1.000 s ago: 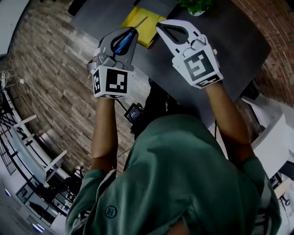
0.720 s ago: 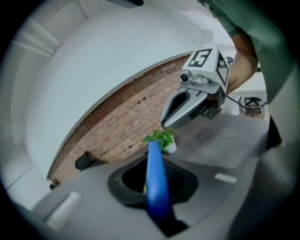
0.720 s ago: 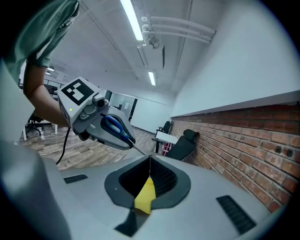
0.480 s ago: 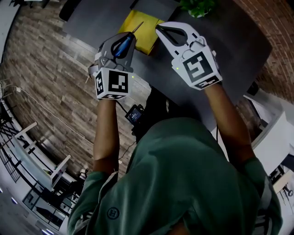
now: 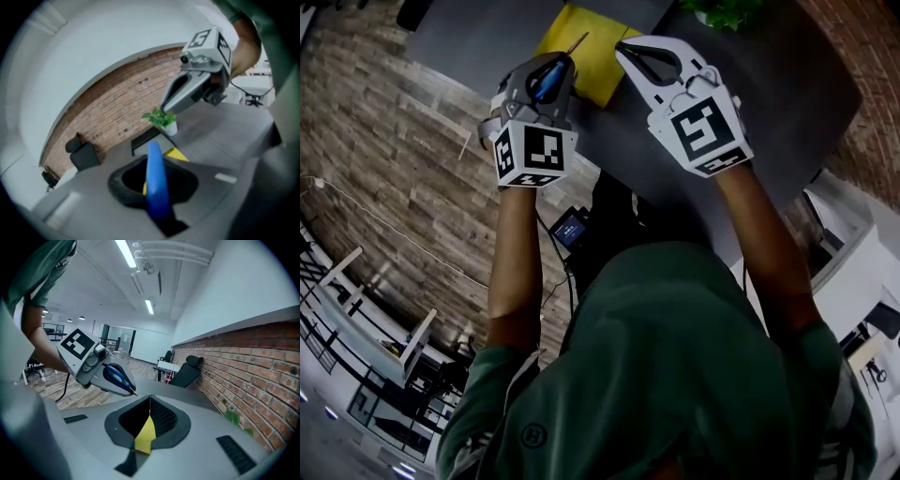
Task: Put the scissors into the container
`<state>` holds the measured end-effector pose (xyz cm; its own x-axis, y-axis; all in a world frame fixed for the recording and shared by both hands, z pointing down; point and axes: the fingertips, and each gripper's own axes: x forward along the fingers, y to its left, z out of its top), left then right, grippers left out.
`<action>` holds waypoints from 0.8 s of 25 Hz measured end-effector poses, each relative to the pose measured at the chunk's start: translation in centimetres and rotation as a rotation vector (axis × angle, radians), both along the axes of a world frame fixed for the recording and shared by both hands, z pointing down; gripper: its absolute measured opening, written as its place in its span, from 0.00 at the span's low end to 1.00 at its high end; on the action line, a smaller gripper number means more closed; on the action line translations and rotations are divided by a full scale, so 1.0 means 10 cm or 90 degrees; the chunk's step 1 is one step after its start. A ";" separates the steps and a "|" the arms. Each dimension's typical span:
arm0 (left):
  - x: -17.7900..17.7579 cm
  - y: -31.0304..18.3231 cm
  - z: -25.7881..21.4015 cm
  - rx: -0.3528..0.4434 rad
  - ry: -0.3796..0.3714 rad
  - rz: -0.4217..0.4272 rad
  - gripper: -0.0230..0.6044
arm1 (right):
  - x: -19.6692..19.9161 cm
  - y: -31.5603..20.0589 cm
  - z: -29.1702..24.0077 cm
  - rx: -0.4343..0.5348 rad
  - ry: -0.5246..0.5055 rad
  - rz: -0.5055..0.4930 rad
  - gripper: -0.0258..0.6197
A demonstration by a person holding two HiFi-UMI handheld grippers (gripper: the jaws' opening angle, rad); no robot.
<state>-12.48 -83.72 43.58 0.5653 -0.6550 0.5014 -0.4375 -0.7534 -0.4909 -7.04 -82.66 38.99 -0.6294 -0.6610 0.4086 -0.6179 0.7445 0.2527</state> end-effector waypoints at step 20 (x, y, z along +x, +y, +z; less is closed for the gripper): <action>0.00 -0.37 0.76 -0.027 -0.030 -0.006 0.09 | -0.21 -0.36 0.76 -0.065 0.018 -0.005 0.05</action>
<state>-12.44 -87.40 51.22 0.5336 -0.6385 0.5546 -0.4221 -0.7693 -0.4796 -9.10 -86.24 46.56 -0.6220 -0.6098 0.4912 -0.6055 0.7723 0.1920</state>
